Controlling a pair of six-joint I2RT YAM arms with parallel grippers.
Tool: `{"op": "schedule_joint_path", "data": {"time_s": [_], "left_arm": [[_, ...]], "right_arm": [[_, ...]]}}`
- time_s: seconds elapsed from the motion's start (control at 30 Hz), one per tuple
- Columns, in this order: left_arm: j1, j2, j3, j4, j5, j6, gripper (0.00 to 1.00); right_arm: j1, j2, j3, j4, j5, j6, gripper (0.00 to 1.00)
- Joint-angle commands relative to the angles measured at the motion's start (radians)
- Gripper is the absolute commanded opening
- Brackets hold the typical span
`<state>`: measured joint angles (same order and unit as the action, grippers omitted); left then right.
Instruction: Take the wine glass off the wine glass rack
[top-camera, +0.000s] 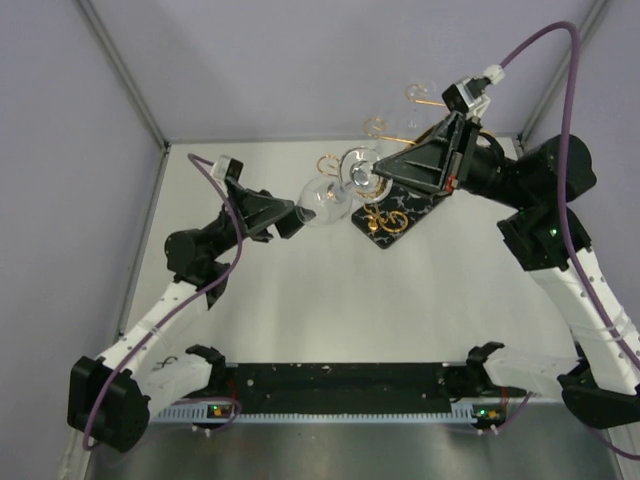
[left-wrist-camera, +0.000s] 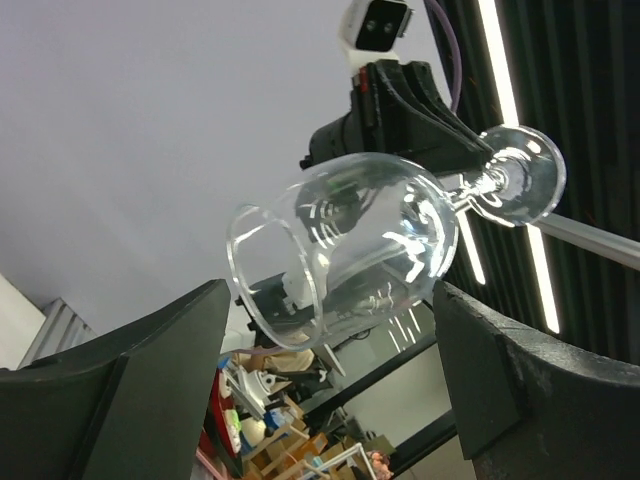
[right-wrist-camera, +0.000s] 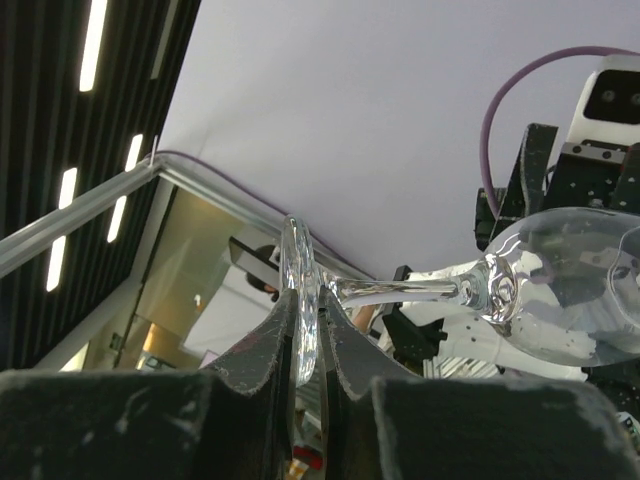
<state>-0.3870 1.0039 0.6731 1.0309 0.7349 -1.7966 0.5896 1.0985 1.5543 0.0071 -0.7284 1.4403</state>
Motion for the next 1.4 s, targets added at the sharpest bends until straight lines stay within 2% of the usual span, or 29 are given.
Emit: {"op": "schedule_joint_path", "data": {"time_s": [0.0,0.13,0.33,0.43,0.67,0.87,1.13,1.37], "left_arm": [[-0.004,0.002,0.011,0.217,-0.019,-0.061,0.86],[-0.004,0.002,0.006,0.270,-0.031,-0.078,0.78],[-0.004,0.004,0.002,0.316,-0.040,-0.090,0.73],[-0.006,0.022,0.006,0.394,-0.048,-0.116,0.69],[-0.007,0.041,0.019,0.498,-0.069,-0.147,0.52],[-0.009,0.061,0.032,0.592,-0.095,-0.175,0.47],[-0.009,0.059,0.049,0.629,-0.114,-0.178,0.35],[-0.009,0.067,0.060,0.638,-0.126,-0.178,0.33]], "right_arm": [[0.022,-0.012,0.050,0.088,0.047,-0.020,0.00],[0.022,-0.015,0.044,0.097,0.046,-0.018,0.00],[0.022,-0.028,0.026,0.131,0.047,0.000,0.00],[0.024,-0.028,-0.006,0.174,0.049,0.028,0.00],[0.023,-0.042,-0.080,0.269,0.053,0.075,0.00],[0.023,-0.055,-0.155,0.352,0.070,0.120,0.00],[0.026,-0.088,-0.230,0.418,0.116,0.154,0.00],[0.022,-0.161,-0.364,0.436,0.201,0.172,0.00]]}}
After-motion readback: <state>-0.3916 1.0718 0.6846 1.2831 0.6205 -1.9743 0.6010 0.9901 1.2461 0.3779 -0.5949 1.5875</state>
